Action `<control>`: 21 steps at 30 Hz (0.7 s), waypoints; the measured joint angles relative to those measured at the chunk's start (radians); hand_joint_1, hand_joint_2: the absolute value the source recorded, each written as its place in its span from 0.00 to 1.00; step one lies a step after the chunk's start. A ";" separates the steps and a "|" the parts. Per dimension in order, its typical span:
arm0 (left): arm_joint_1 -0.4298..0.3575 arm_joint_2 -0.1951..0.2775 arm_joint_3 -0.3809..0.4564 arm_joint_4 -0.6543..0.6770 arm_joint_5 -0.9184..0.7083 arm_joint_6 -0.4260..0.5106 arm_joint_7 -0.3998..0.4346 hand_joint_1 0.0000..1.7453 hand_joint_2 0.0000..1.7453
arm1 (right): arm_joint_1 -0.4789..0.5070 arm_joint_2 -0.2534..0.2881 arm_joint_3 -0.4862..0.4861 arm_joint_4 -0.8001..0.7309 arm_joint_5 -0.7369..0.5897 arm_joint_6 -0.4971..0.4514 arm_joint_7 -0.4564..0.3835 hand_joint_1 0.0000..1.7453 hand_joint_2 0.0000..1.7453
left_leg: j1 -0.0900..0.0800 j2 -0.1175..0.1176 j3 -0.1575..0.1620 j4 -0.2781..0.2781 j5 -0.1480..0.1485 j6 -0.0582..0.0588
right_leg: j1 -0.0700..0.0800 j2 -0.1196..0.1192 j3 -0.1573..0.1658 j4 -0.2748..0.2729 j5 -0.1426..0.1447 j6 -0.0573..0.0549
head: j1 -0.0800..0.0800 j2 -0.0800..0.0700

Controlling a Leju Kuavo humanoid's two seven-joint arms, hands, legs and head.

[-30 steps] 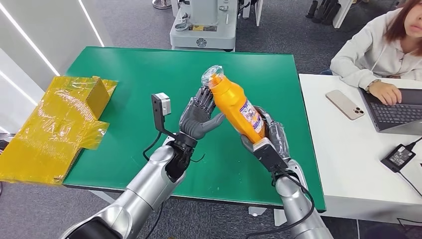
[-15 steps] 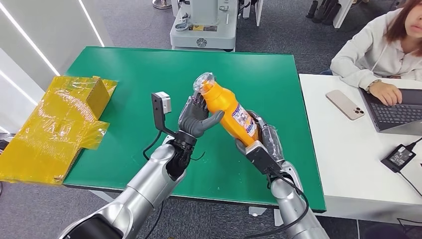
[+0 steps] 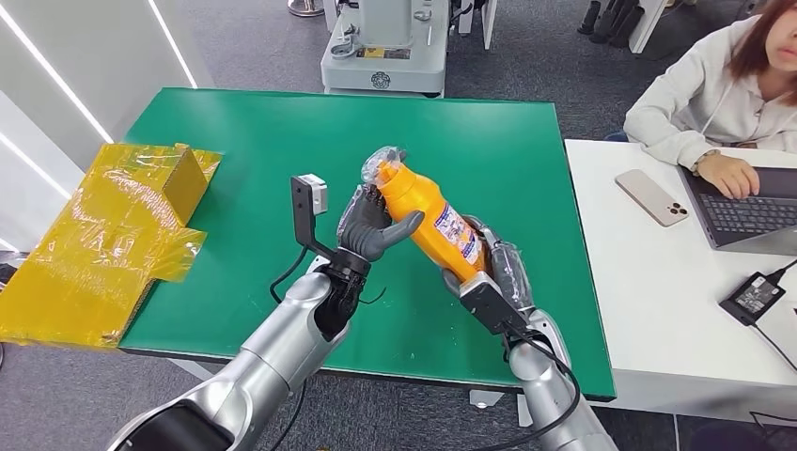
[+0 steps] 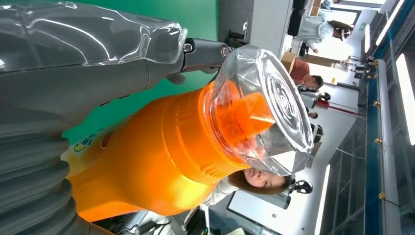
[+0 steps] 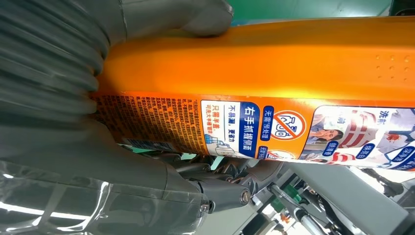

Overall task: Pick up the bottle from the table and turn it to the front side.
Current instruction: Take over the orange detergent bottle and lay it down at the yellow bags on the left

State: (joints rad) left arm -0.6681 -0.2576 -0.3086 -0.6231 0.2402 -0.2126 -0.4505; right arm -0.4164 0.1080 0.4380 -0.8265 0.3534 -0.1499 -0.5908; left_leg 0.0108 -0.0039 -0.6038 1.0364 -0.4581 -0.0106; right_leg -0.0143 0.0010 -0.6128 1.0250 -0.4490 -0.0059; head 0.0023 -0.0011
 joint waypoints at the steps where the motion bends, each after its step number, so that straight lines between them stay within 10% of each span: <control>1: -0.002 0.000 0.000 0.004 0.001 -0.004 -0.001 0.00 1.00 | 0.000 0.000 0.000 0.000 0.003 -0.003 -0.001 1.00 1.00 | 0.000 0.000 0.000 0.000 0.000 0.000 | 0.000 0.000 0.000 0.000 0.000 0.000 | 0.000 0.000; 21: -0.009 -0.025 -0.004 0.003 0.026 -0.074 -0.005 0.00 1.00 | 0.006 -0.003 0.020 -0.083 0.054 -0.011 -0.014 1.00 1.00 | 0.000 0.000 0.000 0.000 0.000 0.000 | 0.000 0.000 0.000 0.000 0.000 0.000 | 0.000 0.000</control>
State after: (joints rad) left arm -0.6774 -0.2822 -0.3123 -0.6203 0.2662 -0.2866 -0.4560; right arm -0.4103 0.1048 0.4579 -0.9093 0.4074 -0.1606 -0.6046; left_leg 0.0107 -0.0038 -0.6037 1.0365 -0.4581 -0.0106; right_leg -0.0144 0.0011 -0.6129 1.0250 -0.4490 -0.0059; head 0.0022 -0.0011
